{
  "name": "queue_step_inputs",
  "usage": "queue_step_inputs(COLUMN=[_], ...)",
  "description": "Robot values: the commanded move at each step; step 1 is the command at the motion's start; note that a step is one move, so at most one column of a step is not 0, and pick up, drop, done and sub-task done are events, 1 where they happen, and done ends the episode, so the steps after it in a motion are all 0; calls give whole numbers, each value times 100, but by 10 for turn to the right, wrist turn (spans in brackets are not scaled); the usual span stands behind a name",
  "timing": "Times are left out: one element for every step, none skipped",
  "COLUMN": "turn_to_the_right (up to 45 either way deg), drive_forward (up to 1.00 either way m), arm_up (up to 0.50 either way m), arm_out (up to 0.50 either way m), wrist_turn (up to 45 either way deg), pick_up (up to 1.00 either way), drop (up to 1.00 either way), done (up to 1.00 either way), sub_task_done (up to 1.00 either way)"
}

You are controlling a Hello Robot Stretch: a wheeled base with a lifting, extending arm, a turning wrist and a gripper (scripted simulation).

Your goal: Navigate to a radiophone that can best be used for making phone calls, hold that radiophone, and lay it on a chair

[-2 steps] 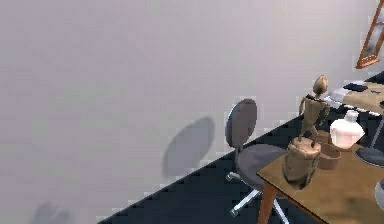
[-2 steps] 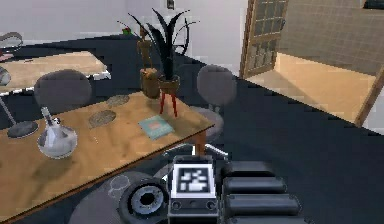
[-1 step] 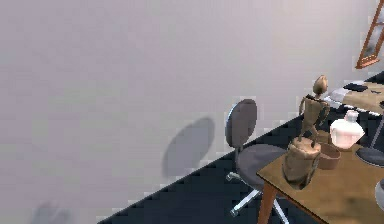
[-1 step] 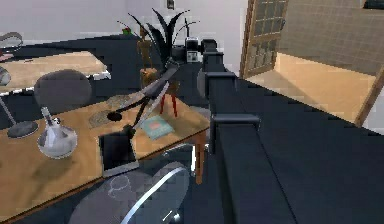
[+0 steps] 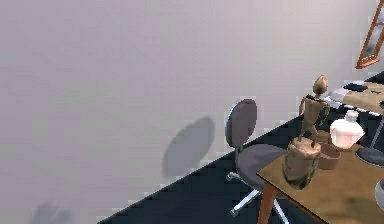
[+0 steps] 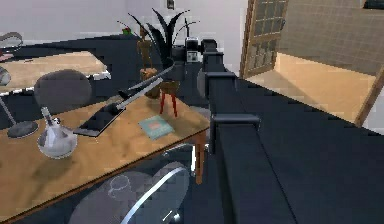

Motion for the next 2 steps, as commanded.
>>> queue_step_inputs(turn_to_the_right=[0, 0], drive_forward=[0, 0], arm_up=[-38, -50], arm_out=[0, 0], wrist_turn=[0, 0], pick_up=[0, 0], drop=[0, 0], done=[0, 0], sub_task_done=[0, 0])
